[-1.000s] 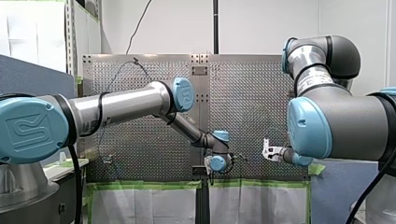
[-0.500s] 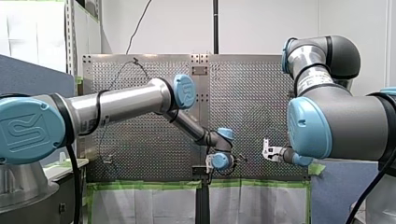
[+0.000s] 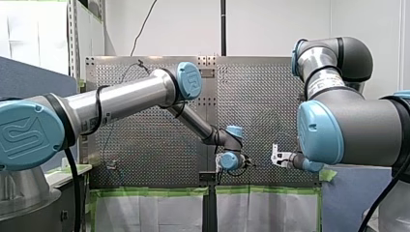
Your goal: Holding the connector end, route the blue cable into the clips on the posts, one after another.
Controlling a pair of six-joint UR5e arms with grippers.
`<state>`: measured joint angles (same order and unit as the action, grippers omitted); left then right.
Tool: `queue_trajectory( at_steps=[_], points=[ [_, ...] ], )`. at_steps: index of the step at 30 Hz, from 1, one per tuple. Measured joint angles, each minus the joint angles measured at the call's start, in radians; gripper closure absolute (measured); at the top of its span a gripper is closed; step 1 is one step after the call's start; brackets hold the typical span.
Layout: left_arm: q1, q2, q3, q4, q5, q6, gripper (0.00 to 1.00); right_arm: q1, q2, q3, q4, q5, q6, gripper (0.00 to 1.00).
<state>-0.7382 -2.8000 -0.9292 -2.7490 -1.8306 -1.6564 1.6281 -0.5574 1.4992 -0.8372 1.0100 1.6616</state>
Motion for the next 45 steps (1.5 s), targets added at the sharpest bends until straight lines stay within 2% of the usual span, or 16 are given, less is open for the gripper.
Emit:
queue_trajectory(
  at_steps=[12,20,32,45],
  points=[
    [-0.025,0.002,-0.105,0.01,-0.009,0.0,0.0,0.001,0.001,0.0,0.001,0.0,0.0,1.0],
    [-0.039,0.006,-0.164,0.021,-0.006,-0.006,0.0,0.0,0.001,0.0,-0.001,0.001,0.009,1.0],
    [-0.059,0.06,-0.17,0.049,-0.002,-0.008,0.0,0.0,0.003,0.0,-0.008,0.001,0.019,1.0],
    [-0.072,0.064,-0.17,0.075,-0.005,-0.01,0.0,0.0,0.004,0.0,-0.008,0.001,0.023,1.0]
  ],
)
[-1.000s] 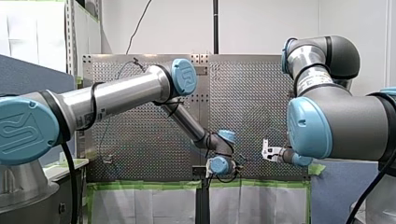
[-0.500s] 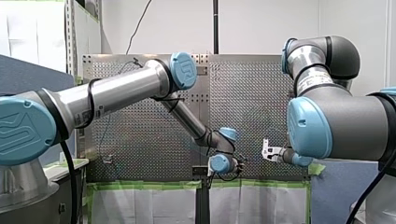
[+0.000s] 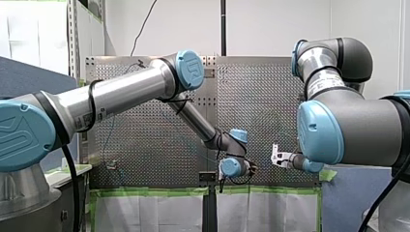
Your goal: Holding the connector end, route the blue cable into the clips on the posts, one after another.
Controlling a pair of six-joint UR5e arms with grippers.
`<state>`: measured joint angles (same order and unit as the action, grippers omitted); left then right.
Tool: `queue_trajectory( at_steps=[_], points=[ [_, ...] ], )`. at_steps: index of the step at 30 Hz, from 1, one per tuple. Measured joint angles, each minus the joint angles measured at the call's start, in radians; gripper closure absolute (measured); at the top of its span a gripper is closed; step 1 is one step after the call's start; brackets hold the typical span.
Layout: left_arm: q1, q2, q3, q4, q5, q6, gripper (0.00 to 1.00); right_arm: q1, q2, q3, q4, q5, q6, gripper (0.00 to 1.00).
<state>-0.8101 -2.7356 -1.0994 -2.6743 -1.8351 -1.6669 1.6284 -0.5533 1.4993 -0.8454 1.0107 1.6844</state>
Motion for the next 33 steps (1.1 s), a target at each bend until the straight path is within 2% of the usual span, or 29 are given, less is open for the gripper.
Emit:
queue_trajectory(
  at_steps=[33],
  points=[
    [0.006,0.0,0.0,0.005,-0.016,-0.008,0.0,0.0,0.003,0.0,-0.003,0.0,0.008,1.0]
  ],
)
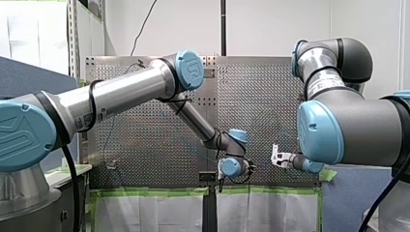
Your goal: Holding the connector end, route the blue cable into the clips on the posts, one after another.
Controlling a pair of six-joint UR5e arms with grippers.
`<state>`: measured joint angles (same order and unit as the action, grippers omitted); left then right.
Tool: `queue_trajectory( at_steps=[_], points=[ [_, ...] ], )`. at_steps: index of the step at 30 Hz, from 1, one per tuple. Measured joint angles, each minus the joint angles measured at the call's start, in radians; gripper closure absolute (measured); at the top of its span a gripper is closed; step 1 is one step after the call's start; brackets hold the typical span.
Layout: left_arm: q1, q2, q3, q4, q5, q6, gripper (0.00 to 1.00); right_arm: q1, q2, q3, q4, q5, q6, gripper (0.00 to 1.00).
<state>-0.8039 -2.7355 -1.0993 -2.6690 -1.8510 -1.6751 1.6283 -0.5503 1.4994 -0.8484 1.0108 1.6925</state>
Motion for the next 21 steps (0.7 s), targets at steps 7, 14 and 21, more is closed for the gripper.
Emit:
queue_trajectory(
  at_steps=[7,14,21],
  points=[
    [-0.012,0.011,-0.011,0.005,-0.007,0.004,0.0,0.0,0.001,0.0,0.0,0.0,0.0,1.0],
    [-0.006,0.069,-0.07,0.058,-0.018,0.006,0.0,-0.001,0.001,0.0,0.0,0.0,0.0,1.0],
    [-0.002,0.144,-0.144,0.133,-0.067,-0.027,0.0,-0.001,0.001,0.0,-0.001,0.0,0.0,1.0]
  ],
)
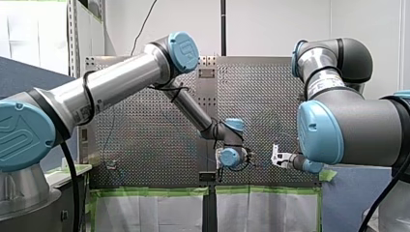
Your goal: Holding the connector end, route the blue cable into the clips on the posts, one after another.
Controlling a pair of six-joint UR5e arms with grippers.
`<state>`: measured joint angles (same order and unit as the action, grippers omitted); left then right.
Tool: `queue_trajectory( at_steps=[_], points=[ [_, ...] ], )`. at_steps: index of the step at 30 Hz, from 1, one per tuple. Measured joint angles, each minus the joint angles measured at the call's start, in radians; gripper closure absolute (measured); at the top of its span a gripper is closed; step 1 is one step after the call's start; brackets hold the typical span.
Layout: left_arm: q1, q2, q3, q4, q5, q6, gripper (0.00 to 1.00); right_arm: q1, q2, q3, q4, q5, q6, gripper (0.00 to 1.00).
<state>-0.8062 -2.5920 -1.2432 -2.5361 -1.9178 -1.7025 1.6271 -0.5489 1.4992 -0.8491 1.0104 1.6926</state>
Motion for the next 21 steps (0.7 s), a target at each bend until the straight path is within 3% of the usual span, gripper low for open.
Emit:
queue_trajectory(
  at_steps=[8,15,21],
  points=[
    [0.008,0.069,-0.069,0.052,-0.048,-0.06,0.0,0.001,0.001,0.0,-0.001,0.001,0.0,1.0],
    [0.016,0.127,-0.127,0.024,-0.104,-0.107,0.0,0.001,0.001,0.0,-0.002,0.001,0.0,1.0],
    [0.017,0.186,-0.186,-0.019,-0.141,-0.118,0.0,0.002,0.002,0.0,-0.002,-0.005,0.0,1.0]
  ],
)
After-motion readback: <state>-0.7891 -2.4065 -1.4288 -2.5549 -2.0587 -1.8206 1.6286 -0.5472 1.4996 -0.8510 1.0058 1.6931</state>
